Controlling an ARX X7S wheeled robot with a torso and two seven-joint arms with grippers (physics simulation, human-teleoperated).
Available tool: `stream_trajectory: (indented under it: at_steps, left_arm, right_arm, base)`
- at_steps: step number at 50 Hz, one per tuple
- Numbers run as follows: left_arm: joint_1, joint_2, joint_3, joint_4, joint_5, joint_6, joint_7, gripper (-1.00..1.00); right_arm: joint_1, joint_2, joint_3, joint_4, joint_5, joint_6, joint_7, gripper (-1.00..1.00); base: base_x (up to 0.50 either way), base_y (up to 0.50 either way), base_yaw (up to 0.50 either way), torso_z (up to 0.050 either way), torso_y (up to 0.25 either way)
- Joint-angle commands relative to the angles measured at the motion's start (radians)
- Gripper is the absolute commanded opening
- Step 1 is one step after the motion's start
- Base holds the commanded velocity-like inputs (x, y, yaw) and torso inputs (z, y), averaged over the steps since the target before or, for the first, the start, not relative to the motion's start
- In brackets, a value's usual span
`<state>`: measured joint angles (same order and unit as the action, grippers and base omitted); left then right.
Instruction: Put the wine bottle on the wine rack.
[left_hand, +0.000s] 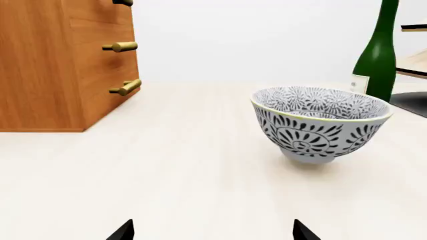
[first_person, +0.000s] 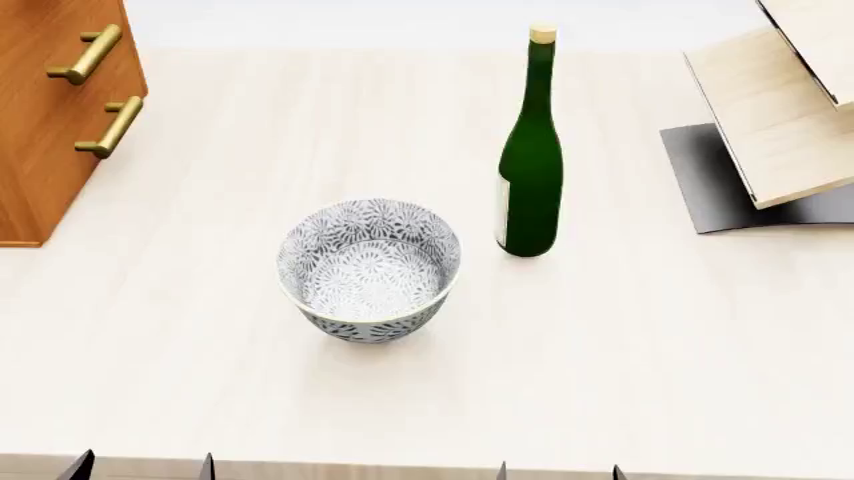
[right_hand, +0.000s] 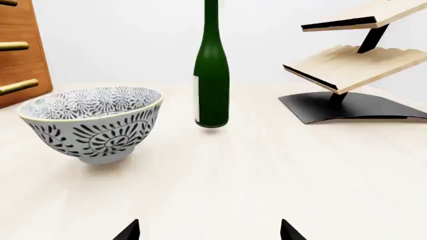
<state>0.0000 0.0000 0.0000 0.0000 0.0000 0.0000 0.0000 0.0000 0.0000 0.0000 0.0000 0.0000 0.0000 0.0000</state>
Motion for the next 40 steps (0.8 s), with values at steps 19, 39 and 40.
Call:
stream_trajectory:
  at_steps: [19, 39, 40]
  left_arm:
    - [0.034, -0.06, 0.072, 0.086, -0.058, -0.011, -0.069, 1.0]
    - [0.216, -0.114, 0.111, 0.506, -0.024, 0.018, -0.125, 1.0]
    - [0.222, -0.116, 0.112, 0.517, -0.018, 0.022, -0.13, 1.0]
  right_arm:
    - [-0.038, 0.063, -0.065, -0.142, 0.035, 0.011, 0.093, 1.0]
    - [-0.204, 0.111, -0.081, -0.517, 0.027, -0.061, 0.141, 1.0]
    - [-0.211, 0.113, -0.082, -0.521, 0.022, -0.072, 0.145, 1.0]
  base:
    - [0.0, 0.0, 0.0, 0.0, 0.0]
    - [0.0, 0.0, 0.0, 0.0, 0.0]
    - [0.0, 0.0, 0.0, 0.0, 0.0]
